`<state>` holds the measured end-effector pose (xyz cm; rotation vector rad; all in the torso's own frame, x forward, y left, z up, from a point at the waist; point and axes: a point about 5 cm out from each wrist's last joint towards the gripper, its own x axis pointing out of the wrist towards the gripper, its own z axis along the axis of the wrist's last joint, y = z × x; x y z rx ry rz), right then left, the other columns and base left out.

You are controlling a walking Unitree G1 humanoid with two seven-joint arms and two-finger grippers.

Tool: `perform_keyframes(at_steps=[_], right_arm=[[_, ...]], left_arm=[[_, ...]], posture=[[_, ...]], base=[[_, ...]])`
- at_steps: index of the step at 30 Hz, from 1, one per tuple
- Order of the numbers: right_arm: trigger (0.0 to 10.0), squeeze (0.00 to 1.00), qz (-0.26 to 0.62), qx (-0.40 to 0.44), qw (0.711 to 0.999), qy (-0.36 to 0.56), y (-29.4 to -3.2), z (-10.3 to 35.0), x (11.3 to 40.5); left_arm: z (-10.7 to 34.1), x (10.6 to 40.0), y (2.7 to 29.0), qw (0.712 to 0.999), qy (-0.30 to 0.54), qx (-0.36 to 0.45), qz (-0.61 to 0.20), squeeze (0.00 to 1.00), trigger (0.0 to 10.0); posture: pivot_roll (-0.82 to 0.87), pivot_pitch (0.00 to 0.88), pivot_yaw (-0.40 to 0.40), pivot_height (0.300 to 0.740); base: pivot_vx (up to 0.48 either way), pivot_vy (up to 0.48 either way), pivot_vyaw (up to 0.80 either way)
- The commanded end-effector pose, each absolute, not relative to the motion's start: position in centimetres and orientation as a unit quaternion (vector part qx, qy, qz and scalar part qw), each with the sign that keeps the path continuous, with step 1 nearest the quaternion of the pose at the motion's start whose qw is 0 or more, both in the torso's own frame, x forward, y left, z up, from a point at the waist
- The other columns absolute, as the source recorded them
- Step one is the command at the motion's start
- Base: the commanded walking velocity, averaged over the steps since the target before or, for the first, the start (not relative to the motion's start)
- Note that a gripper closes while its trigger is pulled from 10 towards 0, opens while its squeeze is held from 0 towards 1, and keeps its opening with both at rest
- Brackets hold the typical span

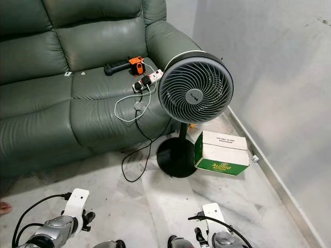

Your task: Hang keys on a hook

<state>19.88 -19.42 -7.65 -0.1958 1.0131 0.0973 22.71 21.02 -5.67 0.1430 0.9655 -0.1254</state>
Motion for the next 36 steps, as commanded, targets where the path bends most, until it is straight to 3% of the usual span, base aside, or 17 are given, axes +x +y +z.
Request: perform_keyframes(at_steps=[1, 16, 22, 36], right_arm=[[10.0, 0.00, 0.048, -0.099, 0.863, 0.493, -19.69, -7.87, 19.40], [10.0, 0.00, 0.048, -0.100, 0.863, 0.493, -19.71, -7.87, 19.39], [10.0, 0.00, 0.049, -0.101, 0.862, 0.494, -19.74, -7.87, 19.39], [10.0, 0.00, 0.049, -0.104, 0.861, 0.496, -19.82, -7.91, 19.28]], left_arm=[[-6.05, 22.03, 21.28, 0.875, 0.477, 0.067, -0.057, 0.00, 10.0], [-6.06, 22.02, 21.28, 0.874, 0.477, 0.068, -0.057, 0.00, 10.0], [-6.06, 22.03, 21.26, 0.876, 0.476, 0.064, -0.052, 0.00, 10.0], [-6.12, 21.97, 21.13, 0.878, 0.472, 0.055, -0.050, 0.00, 10.0]], posture=[[-0.03, 0.167, -0.002, 0.740], [-0.04, 0.168, 0.000, 0.740], [-0.03, 0.166, -0.002, 0.740], [-0.03, 0.159, -0.004, 0.740]], base=[[0.000, -0.296, 0.00], [0.000, -0.301, 0.00], [0.000, 0.000, 0.00], [0.000, 0.000, -0.50]])
